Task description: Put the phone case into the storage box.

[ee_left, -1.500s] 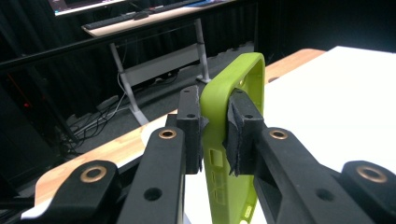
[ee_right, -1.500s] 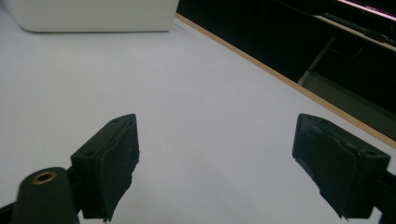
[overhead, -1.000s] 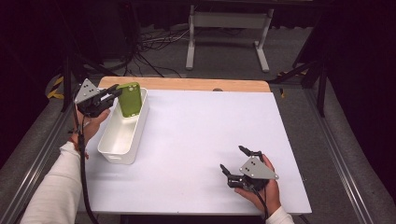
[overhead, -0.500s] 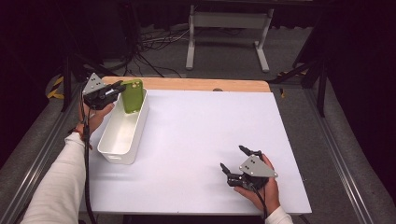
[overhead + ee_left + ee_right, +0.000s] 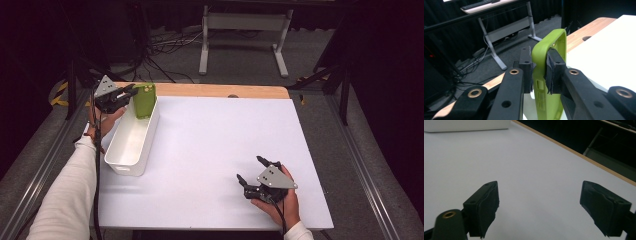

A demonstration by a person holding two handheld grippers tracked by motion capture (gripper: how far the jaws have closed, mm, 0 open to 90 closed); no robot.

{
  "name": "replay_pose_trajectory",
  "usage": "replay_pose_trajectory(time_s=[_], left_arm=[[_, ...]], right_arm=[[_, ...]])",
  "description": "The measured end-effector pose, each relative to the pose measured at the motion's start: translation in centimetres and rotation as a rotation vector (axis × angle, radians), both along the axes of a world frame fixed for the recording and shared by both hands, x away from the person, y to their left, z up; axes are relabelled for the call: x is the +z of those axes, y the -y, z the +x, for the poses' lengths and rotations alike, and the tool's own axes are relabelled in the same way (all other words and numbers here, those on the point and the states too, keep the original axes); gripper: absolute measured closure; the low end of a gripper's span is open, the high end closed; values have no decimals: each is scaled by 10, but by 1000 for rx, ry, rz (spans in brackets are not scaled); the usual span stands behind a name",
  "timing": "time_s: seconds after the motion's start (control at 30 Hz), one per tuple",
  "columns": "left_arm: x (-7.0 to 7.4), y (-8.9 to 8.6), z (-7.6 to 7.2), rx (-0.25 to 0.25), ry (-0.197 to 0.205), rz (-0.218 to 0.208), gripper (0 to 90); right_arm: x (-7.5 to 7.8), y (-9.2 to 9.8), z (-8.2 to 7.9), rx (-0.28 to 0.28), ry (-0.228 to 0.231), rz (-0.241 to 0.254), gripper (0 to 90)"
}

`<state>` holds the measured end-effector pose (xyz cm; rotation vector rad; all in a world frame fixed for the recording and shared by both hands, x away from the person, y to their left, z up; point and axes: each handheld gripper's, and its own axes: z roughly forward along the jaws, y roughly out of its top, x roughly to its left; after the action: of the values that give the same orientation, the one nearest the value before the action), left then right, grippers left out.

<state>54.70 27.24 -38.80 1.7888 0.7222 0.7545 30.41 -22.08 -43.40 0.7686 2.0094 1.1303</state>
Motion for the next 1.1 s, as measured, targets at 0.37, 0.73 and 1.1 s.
replay_pose_trajectory(time_s=[0.37,0.73,1.1], left_arm=[[-8,-7,6,62,-7,-11,729],[-16,-3,12,116,-42,64,653],[-15,-3,8,110,-63,45,623]], right_arm=[[-1,-1,1,12,-10,-6,166],[-3,-2,2,28,-22,-15,167],[-2,-2,3,33,-19,-13,169]])
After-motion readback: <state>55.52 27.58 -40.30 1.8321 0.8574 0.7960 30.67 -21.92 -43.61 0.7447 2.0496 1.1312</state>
